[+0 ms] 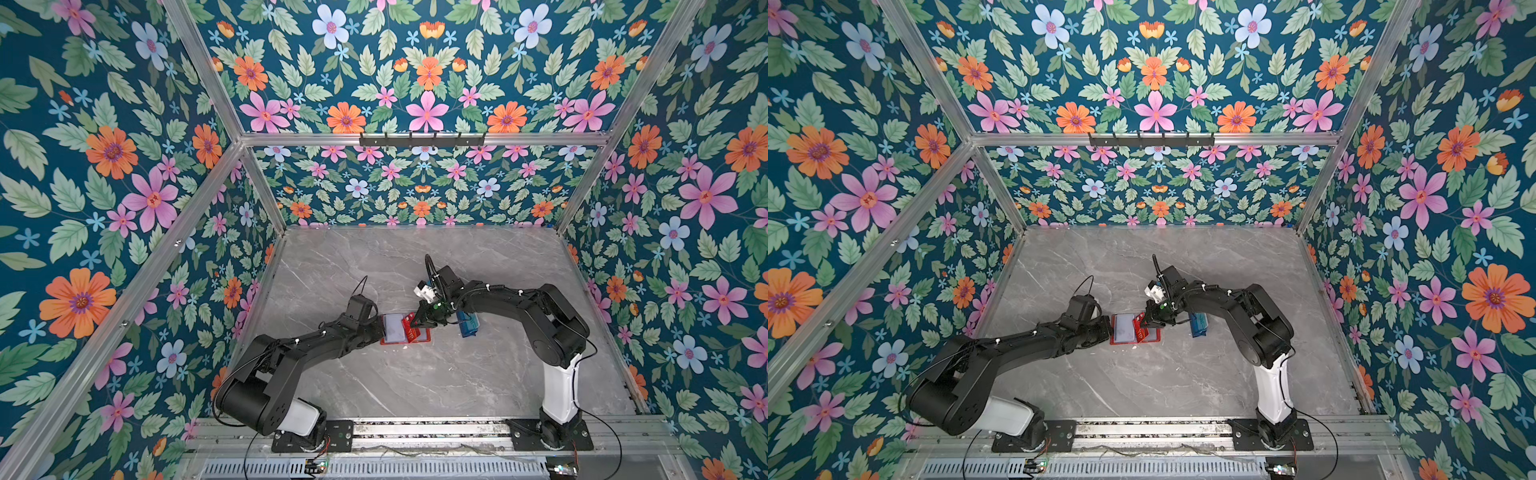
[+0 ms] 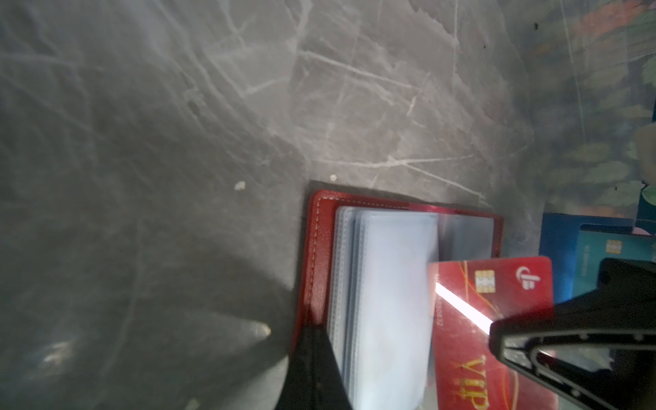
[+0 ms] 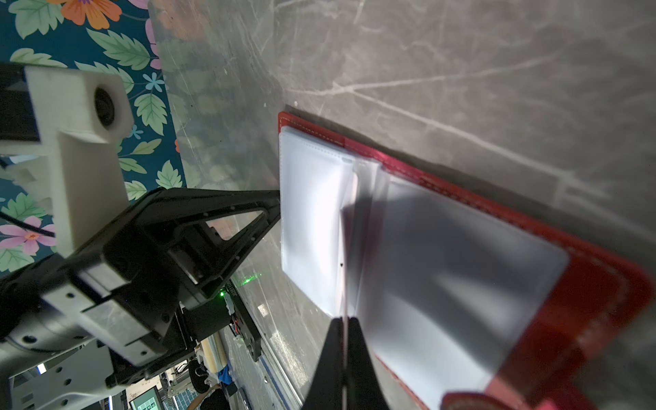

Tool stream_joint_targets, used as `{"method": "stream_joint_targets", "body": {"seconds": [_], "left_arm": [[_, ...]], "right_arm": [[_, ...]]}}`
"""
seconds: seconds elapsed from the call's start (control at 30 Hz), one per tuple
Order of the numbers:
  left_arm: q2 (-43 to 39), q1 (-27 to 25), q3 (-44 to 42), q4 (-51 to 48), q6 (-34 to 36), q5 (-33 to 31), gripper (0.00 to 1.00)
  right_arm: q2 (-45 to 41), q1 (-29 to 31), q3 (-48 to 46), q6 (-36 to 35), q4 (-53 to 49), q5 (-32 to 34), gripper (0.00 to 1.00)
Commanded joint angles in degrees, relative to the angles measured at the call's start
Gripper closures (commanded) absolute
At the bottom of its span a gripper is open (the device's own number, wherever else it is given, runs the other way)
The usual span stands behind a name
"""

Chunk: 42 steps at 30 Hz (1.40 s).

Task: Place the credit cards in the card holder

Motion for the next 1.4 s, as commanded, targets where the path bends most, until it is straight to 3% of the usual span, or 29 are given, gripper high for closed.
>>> {"method": "stream_joint_targets", "body": {"seconds": [0.0,0.33,0.63,1.37], "left_arm": [[0.4,-0.09,0.13,-2.14,0.66,-1.2,0.99],[0.8,-0.31,0.35,-2.47,0.95,-1.2,1.0],[0.83,-0.83,-0.13,-2.93,1.1,-1.72,1.0],[0.8,-1.23,-0.26,-3.63,1.43,-2.42,1.0]], "right_arm": [[0.29,0.02,-0.01,0.76,2.0,-1.19,1.0],[1.16,0.09,-1.22,2.92,6.9,-2.4,1.0],[1.32,0.09,-3.0,6.64,11.21,0.32,1.0],[2.04,0.0,-3.96,9.98,14.25,3.27,1.0]]}}
